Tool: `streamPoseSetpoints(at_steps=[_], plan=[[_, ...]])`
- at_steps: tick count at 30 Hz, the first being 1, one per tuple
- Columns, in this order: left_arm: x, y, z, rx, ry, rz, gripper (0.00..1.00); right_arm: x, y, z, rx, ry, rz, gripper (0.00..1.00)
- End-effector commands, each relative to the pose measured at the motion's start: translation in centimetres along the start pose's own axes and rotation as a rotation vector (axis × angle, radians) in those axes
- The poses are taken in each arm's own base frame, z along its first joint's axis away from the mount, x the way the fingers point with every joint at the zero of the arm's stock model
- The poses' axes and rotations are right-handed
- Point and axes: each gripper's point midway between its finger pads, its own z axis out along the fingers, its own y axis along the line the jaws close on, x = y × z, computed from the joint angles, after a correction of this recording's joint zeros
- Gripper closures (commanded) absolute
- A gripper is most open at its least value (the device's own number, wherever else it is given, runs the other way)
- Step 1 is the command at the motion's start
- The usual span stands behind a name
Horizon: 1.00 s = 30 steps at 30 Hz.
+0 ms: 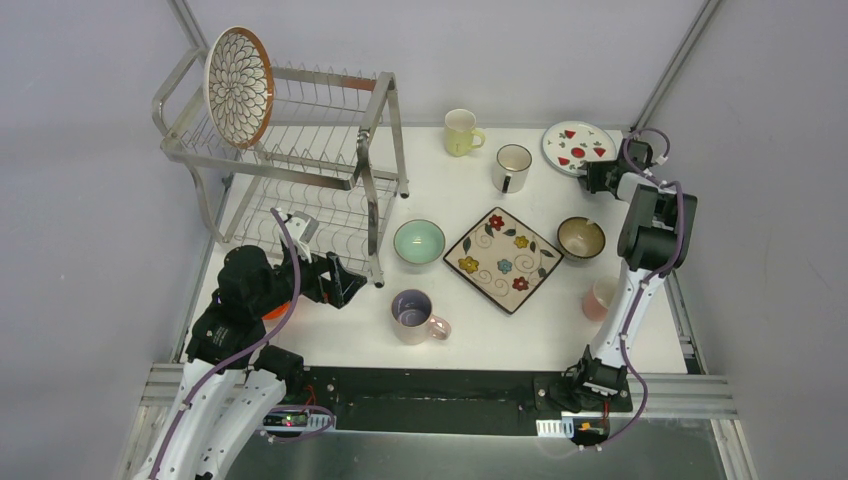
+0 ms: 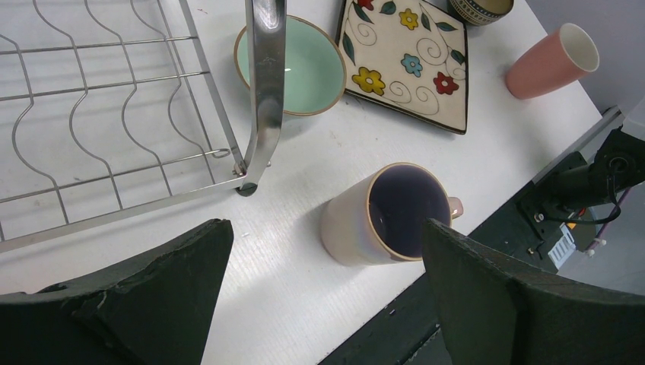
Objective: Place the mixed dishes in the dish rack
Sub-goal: Pick up the plate from the corner of the board.
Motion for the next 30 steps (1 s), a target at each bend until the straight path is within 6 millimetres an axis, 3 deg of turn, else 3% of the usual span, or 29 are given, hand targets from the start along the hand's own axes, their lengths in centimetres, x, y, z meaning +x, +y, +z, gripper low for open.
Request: streamPoseSetpoints(at_steps=[1,9,15,25,30], plan=[[-1.7,-0.7,-0.3,0.017,-0.05,0.04,0.02,-0.2,-0.5,0.4,0.044,-0.034,0.011,0.71],[-1.8,-0.7,-0.5,0.019,-0.056,0.042,0.02,-0.7,0.5,-2.2,0.027,-0.05,-0.045,0.88],[-1.8,-0.9,-0.6,0.023,-0.062,0.045,0.02,-1.3,0.4,-5.4,0.016,-0.073,-0.1,0.92],[-1.9,-1.1,-0.7,0.034,-0.063,0.049,0.02,-2.3,-3.7,-8.9,0.044,-0.077,-0.157,1.0],[-1.8,-1.1,-0.6,0.036,-0.058,0.048,0.02,-3.0,-3.5,-10.5,-0.011,-0.079,-0.148,1.0]])
